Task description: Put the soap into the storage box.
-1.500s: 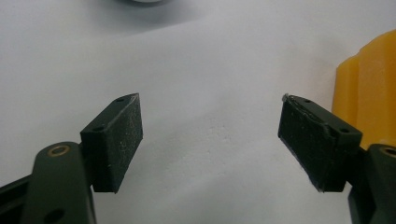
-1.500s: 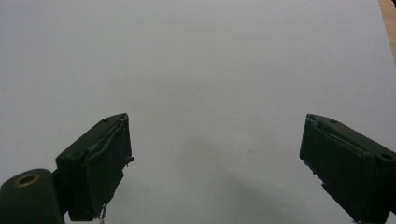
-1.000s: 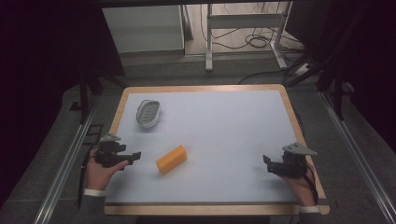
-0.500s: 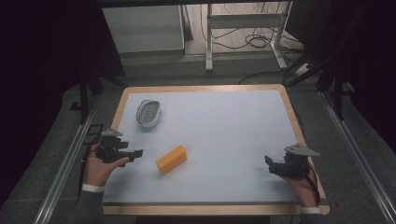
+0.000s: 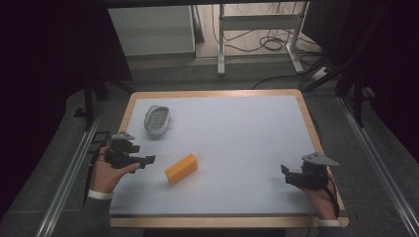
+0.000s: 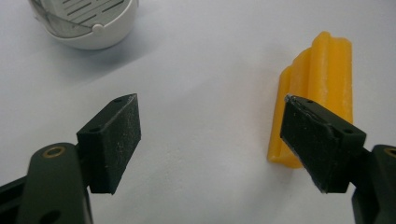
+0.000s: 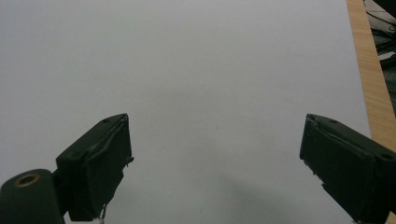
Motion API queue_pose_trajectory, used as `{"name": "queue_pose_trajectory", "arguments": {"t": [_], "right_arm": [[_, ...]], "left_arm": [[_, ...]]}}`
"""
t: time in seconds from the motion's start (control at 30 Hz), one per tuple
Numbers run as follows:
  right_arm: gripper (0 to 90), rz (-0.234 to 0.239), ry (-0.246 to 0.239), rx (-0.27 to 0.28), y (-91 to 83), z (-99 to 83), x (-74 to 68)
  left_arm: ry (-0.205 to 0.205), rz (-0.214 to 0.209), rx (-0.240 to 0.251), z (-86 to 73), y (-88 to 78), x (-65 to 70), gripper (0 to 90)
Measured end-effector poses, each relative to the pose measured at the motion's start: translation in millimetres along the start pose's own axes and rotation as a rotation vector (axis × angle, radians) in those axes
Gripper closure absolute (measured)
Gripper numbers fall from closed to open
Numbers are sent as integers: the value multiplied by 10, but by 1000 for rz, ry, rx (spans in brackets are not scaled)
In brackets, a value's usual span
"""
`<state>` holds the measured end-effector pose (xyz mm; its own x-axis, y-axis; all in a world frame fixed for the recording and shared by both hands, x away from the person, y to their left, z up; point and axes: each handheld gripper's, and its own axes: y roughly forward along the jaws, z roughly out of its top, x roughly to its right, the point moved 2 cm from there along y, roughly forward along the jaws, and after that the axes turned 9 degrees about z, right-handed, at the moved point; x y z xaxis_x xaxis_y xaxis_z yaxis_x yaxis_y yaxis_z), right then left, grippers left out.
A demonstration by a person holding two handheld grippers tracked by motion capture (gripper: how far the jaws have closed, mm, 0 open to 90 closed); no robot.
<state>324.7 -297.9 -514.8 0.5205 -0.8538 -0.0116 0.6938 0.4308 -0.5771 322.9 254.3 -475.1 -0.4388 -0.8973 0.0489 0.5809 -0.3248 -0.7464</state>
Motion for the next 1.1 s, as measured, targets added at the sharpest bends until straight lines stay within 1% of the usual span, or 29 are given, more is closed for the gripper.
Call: {"name": "queue_pose_trajectory", "arguments": {"t": [0.07,0.23,0.37,0.4,0.43,0.47,0.53,0.57,0.87,1.03,1.1], "right_arm": [[91,-4,-1,6,-1,-2,1],[91,-8,-3,8,-3,-2,1],[91,-12,-5,10,-3,-4,4],[91,-24,-6,14,-6,-3,7],[91,-24,-6,14,-6,-3,7],[91,-27,-4,20,-9,-2,11],[92,-29,-4,20,-11,-4,14],[92,-29,-4,20,-11,-4,14],[92,-26,-6,11,2,-14,15],[91,-22,-5,10,2,-14,14],[92,-20,-2,8,5,-18,16]], "left_arm": [[7,-9,-8,25,7,21,204],[20,-9,-13,59,12,52,204],[38,-15,-9,114,4,110,203],[46,-19,-8,135,5,138,201],[46,-19,-8,135,5,138,201],[55,-22,-10,156,18,164,200],[62,-26,-21,171,39,191,199],[62,-26,-21,171,39,191,198],[104,-46,-28,262,74,325,194],[118,-53,-38,289,99,372,192],[124,-63,-41,306,114,409,192]]}}
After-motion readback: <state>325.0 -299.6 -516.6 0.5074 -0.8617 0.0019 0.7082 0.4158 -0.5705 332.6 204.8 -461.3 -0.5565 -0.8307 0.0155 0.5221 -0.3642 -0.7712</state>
